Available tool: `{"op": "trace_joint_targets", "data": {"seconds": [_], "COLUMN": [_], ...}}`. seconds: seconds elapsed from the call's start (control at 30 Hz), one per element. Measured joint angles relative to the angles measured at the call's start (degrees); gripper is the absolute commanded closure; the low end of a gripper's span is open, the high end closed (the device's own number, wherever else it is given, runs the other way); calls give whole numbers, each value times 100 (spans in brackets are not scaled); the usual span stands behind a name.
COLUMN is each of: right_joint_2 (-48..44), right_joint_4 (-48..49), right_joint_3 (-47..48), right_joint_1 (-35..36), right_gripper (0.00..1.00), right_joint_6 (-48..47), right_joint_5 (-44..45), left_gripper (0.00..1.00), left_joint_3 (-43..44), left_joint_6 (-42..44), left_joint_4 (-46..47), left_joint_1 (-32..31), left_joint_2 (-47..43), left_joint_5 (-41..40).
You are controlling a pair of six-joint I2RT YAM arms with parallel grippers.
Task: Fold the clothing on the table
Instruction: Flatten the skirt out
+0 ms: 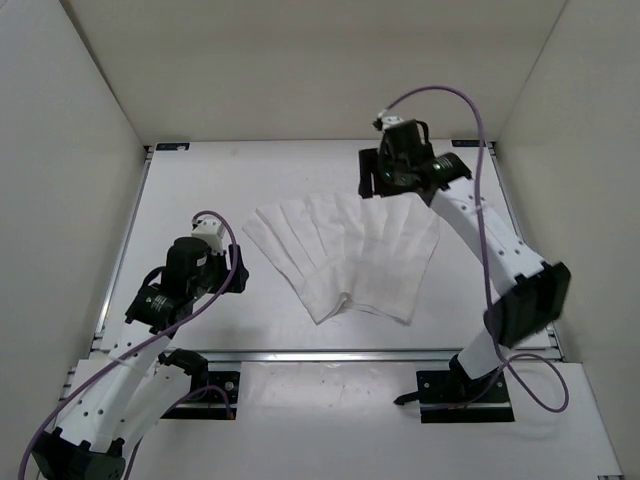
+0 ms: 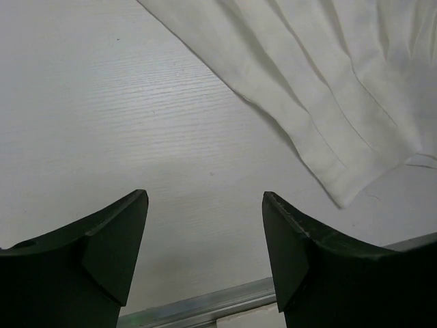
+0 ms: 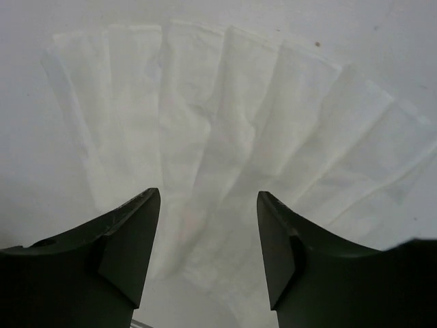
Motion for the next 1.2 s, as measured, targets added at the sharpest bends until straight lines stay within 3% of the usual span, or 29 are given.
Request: {"op": "trace_joint_targets", "data": {"seconds": [0.07,0.1,0.13,0.17,0.23,0.27,0.33,0.37,0.5,0.7,0.9,0.97,1.03,1.13,1.2], "right_joint_2": [-815,-1075,-1281,-1478,-1794,-1928,-2188,-2330,-2865,-2966,-2802,-2809,-2833,-2837,-2839], "right_joint_4": [131,229,243,345,426,487,380,350,221,315,588,686,846,1040,1176], "right_joint_3": [-981,-1370,-1733,-2170,-3110,-3560,-4441,-4826,-5751,-6360,-6749,-6832,-6885,-6940,-6977], "right_joint_1": [-195,-297,-385,-507,-728,-817,-922,-916,-682,-278,-321,-409,-496,-573,-592], "right_gripper": [43,44,43,43,43,42,43,43,40,39,41,56,64,75,76], "right_joint_6": [120,179,243,321,479,579,763,901,1440,2002,2236,2260,2282,2293,2280], "right_joint_5": [20,11,-2,-17,-83,-101,-129,-166,-278,-400,-420,-450,-470,-529,-566], "left_gripper": [8,7,25,53,85,93,78,62,49,48,46,45,39,41,40], "left_joint_3": [-46,-79,-118,-138,-151,-151,-133,-107,-83,-649,-1152,-1163,-1182,-1231,-1266], "left_joint_6": [11,17,15,0,72,107,238,260,-35,-800,-1604,-1860,-2122,-2524,-2771], "left_joint_4": [37,52,66,81,142,175,208,195,258,922,1414,1587,1805,2120,2358], "left_joint_1": [-35,-66,-105,-149,-249,-273,-280,-280,-400,-743,-1244,-1386,-1502,-1648,-1735], "left_joint_2": [20,-4,-42,-72,-94,-61,149,343,1040,1202,1976,2269,2500,2717,2826], "left_joint_5": [-31,-26,-28,-22,107,221,496,638,1104,1600,1659,1652,1633,1589,1521]}}
